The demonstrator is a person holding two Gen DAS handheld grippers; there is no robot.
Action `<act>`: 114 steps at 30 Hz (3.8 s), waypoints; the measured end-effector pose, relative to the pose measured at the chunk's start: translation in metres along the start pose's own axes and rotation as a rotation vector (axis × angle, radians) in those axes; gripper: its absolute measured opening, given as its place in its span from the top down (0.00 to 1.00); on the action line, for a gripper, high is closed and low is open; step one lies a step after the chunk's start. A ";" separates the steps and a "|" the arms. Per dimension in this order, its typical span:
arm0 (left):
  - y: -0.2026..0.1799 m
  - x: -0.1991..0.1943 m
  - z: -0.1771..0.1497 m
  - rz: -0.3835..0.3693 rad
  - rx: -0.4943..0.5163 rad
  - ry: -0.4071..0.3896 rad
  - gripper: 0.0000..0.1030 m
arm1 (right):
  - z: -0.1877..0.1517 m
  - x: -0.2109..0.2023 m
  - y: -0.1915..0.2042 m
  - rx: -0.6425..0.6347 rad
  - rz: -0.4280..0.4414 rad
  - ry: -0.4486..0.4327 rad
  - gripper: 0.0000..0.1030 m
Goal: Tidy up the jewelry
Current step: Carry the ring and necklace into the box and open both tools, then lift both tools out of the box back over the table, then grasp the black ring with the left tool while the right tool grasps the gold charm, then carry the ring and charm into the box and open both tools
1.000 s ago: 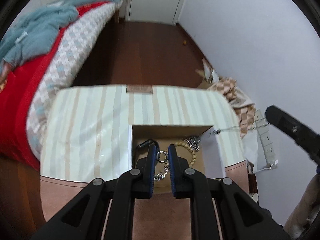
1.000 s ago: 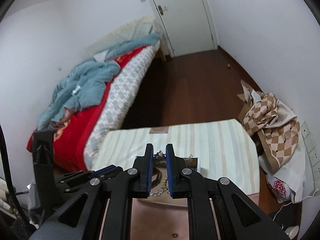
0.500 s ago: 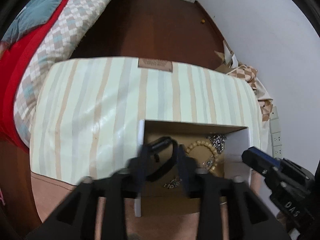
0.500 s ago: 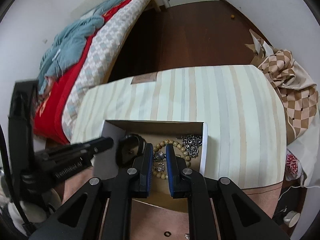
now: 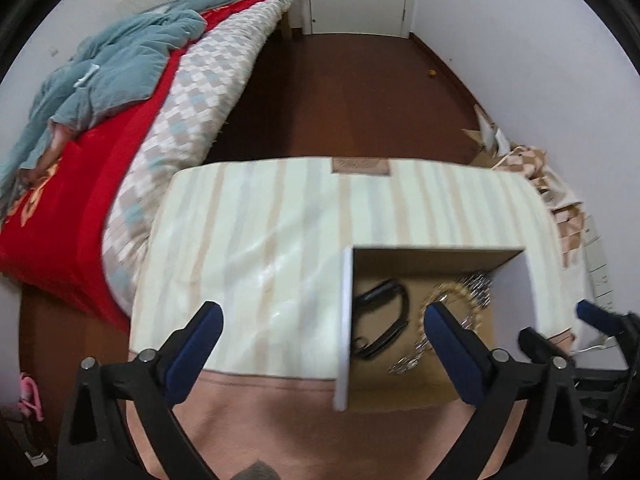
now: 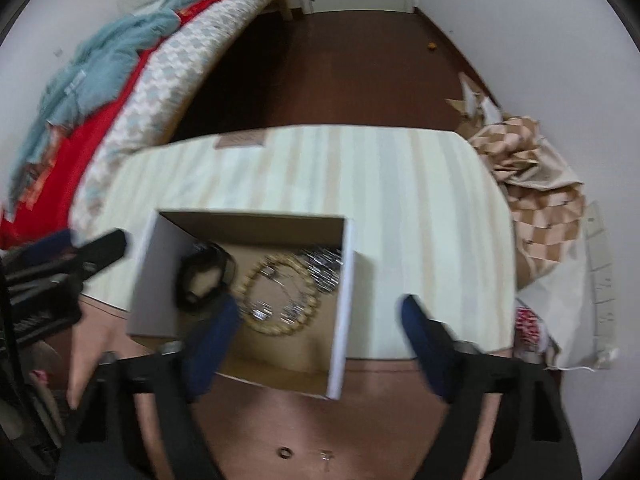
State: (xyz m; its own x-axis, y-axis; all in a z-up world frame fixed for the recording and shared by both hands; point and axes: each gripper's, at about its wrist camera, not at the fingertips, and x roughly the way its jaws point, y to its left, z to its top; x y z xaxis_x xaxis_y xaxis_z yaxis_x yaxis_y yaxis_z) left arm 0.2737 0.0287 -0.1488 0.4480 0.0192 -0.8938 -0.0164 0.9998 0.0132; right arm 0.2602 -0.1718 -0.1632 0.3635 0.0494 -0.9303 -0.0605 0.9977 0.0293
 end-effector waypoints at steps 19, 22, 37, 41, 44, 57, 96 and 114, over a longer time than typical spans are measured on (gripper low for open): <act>0.004 -0.053 -0.054 0.078 -0.002 -0.096 0.00 | -0.052 -0.039 0.008 0.031 -0.081 -0.060 0.02; 0.003 -0.070 -0.062 0.081 0.000 -0.124 0.00 | -0.059 -0.059 0.011 0.028 -0.092 -0.099 0.02; -0.003 -0.127 -0.087 0.047 -0.032 -0.199 0.00 | -0.091 -0.139 0.009 0.048 -0.099 -0.241 0.02; -0.008 -0.120 -0.097 0.073 -0.035 -0.195 0.00 | -0.102 -0.137 -0.003 0.073 -0.066 -0.244 0.02; -0.014 -0.094 -0.111 0.133 -0.029 -0.174 0.00 | -0.117 -0.108 -0.019 0.097 -0.037 -0.196 0.02; -0.007 0.001 -0.147 0.199 -0.011 0.032 0.00 | -0.178 0.021 -0.015 0.036 0.073 -0.091 0.57; -0.133 0.012 -0.167 -0.134 0.229 0.010 0.91 | -0.189 -0.031 -0.081 0.229 -0.034 -0.223 0.88; -0.048 -0.037 -0.044 -0.206 0.069 -0.079 0.91 | -0.083 -0.056 -0.029 0.160 0.224 -0.265 0.88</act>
State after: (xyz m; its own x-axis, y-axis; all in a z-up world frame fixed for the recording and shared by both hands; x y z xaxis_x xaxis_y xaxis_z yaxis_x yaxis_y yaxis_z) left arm 0.2192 -0.0203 -0.1363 0.5039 -0.1876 -0.8431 0.1424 0.9808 -0.1331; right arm 0.1647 -0.2074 -0.1419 0.5866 0.2560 -0.7684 -0.0274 0.9545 0.2970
